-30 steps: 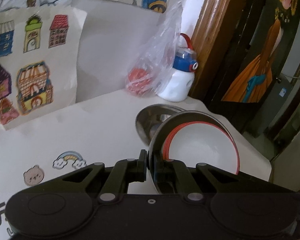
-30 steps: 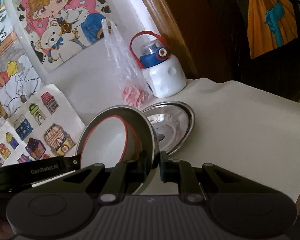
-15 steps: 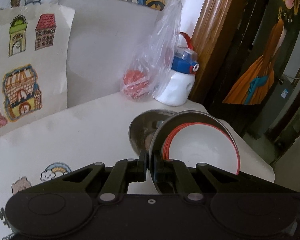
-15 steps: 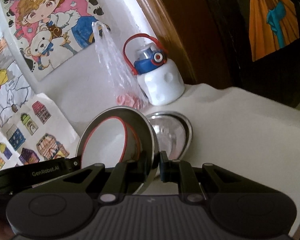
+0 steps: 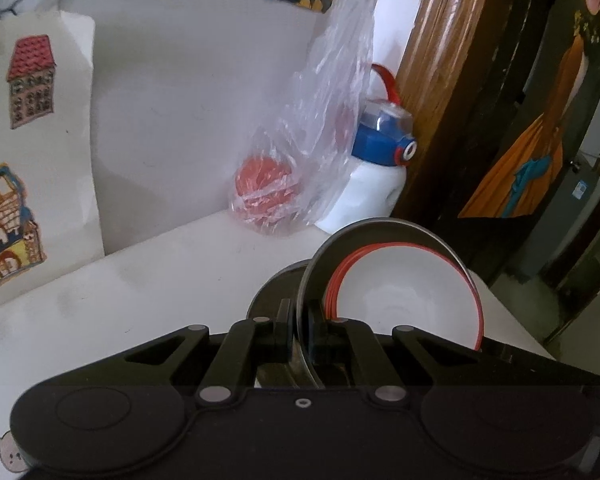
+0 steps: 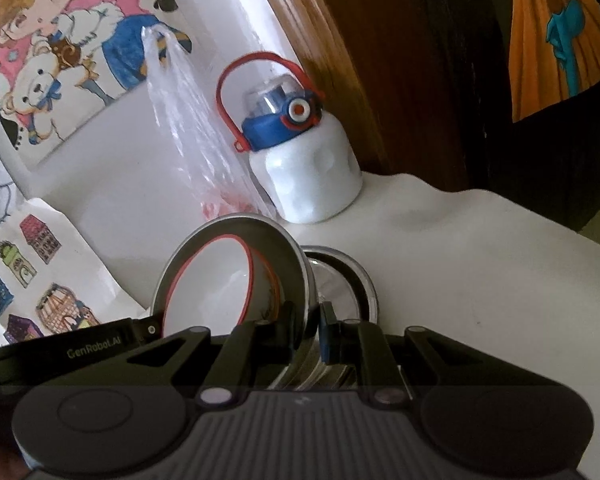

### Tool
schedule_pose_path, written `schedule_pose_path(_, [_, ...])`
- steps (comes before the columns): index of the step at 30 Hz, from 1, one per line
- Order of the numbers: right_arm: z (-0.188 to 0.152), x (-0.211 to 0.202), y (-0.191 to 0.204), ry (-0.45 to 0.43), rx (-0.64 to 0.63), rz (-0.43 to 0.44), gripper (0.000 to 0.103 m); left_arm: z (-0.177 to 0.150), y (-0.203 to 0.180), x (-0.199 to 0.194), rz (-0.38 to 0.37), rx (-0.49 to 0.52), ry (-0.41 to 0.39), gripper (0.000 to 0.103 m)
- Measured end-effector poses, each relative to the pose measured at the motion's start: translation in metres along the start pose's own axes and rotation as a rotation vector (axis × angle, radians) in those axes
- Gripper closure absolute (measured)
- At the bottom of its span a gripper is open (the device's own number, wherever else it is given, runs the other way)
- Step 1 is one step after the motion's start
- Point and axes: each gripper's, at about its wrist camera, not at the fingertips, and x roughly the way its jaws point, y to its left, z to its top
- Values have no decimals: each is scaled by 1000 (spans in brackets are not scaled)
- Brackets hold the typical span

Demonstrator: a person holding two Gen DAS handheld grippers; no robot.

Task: Organize plates and bowls
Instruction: 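Lift the steel bowl stack with both tools and carry it to the steel plate, then lower the steel bowl stack onto the steel plate and open both tools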

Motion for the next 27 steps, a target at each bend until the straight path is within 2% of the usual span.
schedule_pose_path(12, [-3,16,-7,39,29,11,88,-2,11,24,14,-38,76,99])
schedule_pose_path(27, [4,22,-14,38,68,7,86,3,16,32,-11,-85,92,98])
